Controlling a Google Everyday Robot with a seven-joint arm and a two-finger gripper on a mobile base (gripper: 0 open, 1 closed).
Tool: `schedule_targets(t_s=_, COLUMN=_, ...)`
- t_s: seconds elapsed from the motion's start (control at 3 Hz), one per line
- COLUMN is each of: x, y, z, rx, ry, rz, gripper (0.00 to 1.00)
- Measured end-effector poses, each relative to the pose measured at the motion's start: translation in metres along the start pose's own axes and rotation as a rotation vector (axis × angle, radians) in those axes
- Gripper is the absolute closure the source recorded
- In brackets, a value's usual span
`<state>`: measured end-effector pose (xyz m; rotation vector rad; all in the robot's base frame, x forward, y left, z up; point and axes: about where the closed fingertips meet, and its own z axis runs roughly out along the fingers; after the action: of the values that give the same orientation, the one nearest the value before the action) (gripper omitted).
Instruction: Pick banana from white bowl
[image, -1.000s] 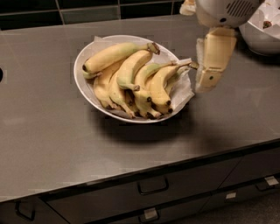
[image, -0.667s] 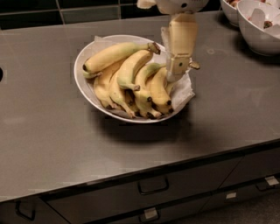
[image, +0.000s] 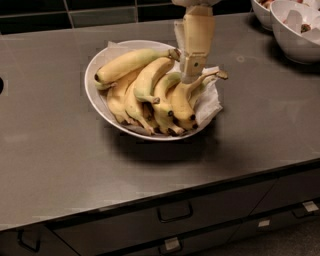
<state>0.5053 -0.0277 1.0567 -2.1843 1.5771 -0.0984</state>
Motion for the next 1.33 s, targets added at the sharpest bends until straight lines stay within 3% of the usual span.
schedule_targets(t_s=0.67, x=-0.016, y=-0.057, z=0.055, rx=-0.081, ry=-0.066, rz=-0.065, gripper=0.00)
schedule_targets(t_s=1.0, x=-0.027, y=-0.086, z=0.081, rx=-0.094, ry=-0.101, rz=-0.084, gripper=0.00)
schedule_targets(t_s=1.33, x=-0.029, y=-0.098, z=0.094, rx=-0.105, ry=-0.117, rz=-0.073, gripper=0.05)
